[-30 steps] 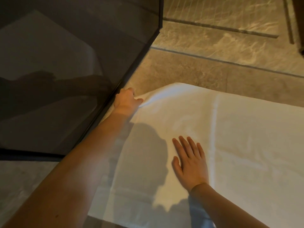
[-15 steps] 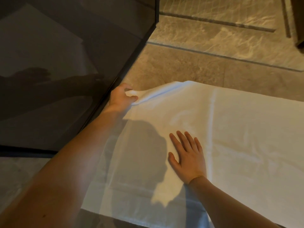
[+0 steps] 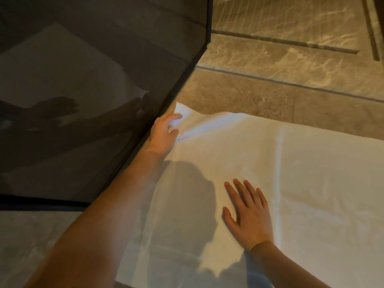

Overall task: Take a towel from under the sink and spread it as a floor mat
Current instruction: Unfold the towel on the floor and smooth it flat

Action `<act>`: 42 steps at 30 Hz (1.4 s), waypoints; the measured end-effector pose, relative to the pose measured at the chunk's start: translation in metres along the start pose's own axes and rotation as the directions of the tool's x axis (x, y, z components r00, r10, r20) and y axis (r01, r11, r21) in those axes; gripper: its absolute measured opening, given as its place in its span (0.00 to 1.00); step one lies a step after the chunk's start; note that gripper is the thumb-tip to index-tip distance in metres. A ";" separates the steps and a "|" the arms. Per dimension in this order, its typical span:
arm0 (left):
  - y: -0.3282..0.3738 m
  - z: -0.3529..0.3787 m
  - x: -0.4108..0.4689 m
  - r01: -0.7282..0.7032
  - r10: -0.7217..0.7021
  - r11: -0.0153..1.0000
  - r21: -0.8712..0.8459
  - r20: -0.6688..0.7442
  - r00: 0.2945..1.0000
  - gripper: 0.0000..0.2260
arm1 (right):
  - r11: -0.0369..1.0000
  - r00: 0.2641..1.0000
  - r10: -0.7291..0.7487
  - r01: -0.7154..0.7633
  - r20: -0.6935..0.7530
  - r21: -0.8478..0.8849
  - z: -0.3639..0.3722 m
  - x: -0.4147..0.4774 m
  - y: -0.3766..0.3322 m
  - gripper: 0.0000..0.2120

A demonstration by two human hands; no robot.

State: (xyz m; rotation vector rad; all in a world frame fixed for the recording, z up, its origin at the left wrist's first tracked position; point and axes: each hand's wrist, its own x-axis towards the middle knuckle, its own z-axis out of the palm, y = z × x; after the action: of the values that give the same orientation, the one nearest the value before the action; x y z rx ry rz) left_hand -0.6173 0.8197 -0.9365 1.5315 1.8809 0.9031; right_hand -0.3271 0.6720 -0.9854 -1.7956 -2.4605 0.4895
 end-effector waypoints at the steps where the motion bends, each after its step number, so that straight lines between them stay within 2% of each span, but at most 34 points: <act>1: -0.004 0.003 0.000 -0.011 0.010 0.997 0.074 0.024 1.000 0.21 | 1.000 1.000 0.000 0.000 -0.002 0.001 0.000 0.000 0.000 0.30; 3: -0.010 0.007 0.002 -0.014 0.006 0.989 0.148 0.051 0.999 0.21 | 1.000 1.000 0.001 -0.001 -0.008 0.005 0.000 0.001 0.000 0.30; 9: -0.020 0.006 0.005 0.030 -0.044 0.992 0.119 0.115 0.992 0.22 | 1.000 1.000 -0.003 0.003 -0.018 0.006 -0.002 0.001 -0.002 0.29; 12: -0.020 0.005 0.007 0.056 -0.060 0.998 0.034 0.119 0.991 0.24 | 1.000 1.000 0.000 0.000 -0.018 0.011 -0.002 0.000 -0.002 0.29; 16: -0.017 0.000 0.010 0.138 -0.116 0.976 -0.170 0.134 0.984 0.26 | 1.000 1.000 -0.003 0.003 -0.018 0.014 -0.001 0.000 -0.001 0.29; 18: -0.014 -0.001 0.011 0.150 -0.131 0.970 -0.189 0.107 0.986 0.26 | 1.000 1.000 -0.001 0.001 -0.016 0.018 0.000 0.000 0.000 0.29; 20: -0.009 -0.001 0.012 0.095 -0.096 0.989 -0.116 -0.007 0.995 0.25 | 1.000 1.000 -0.001 0.001 -0.012 0.016 0.000 0.000 0.000 0.29; 22: -0.005 -0.002 0.014 0.041 -0.036 0.998 0.040 -0.111 0.993 0.24 | 1.000 1.000 0.002 -0.002 -0.011 0.014 0.000 0.001 0.000 0.29; 25: -0.004 0.000 0.014 0.010 0.015 0.946 0.324 -0.075 0.997 0.25 | 1.000 1.000 -0.002 0.002 -0.014 0.021 0.001 0.001 0.001 0.30; 28: -0.006 0.009 0.007 -0.006 0.051 0.846 0.533 -0.070 0.996 0.27 | 1.000 1.000 0.001 -0.001 -0.009 0.029 0.001 0.001 0.002 0.30; 30: -0.007 0.021 0.000 -0.113 0.149 0.817 0.566 -0.018 0.989 0.26 | 1.000 1.000 0.004 -0.004 0.001 0.026 0.000 0.001 0.001 0.30; 32: -0.009 0.037 -0.004 -0.274 0.236 0.804 0.527 0.140 0.962 0.25 | 1.000 1.000 0.003 -0.003 0.010 0.024 0.000 0.001 0.000 0.30; 34: -0.013 0.055 -0.008 -0.360 0.244 0.771 0.526 0.279 0.929 0.25 | 1.000 1.000 0.005 -0.006 0.014 0.025 -0.001 0.002 0.000 0.30; 38: -0.023 0.066 0.003 -0.334 0.171 0.759 0.560 0.323 0.931 0.24 | 1.000 1.000 0.009 -0.009 0.014 0.022 -0.003 0.001 -0.001 0.30; 42: -0.042 0.041 0.029 -0.229 0.104 0.781 0.581 0.241 0.965 0.25 | 1.000 1.000 0.003 -0.003 0.003 0.026 -0.003 0.001 -0.001 0.30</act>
State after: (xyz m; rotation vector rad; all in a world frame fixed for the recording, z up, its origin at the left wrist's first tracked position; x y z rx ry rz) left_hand -0.6177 0.8488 -0.9944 2.0999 2.0114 0.1778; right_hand -0.3277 0.6732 -0.9821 -1.7904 -2.4422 0.5224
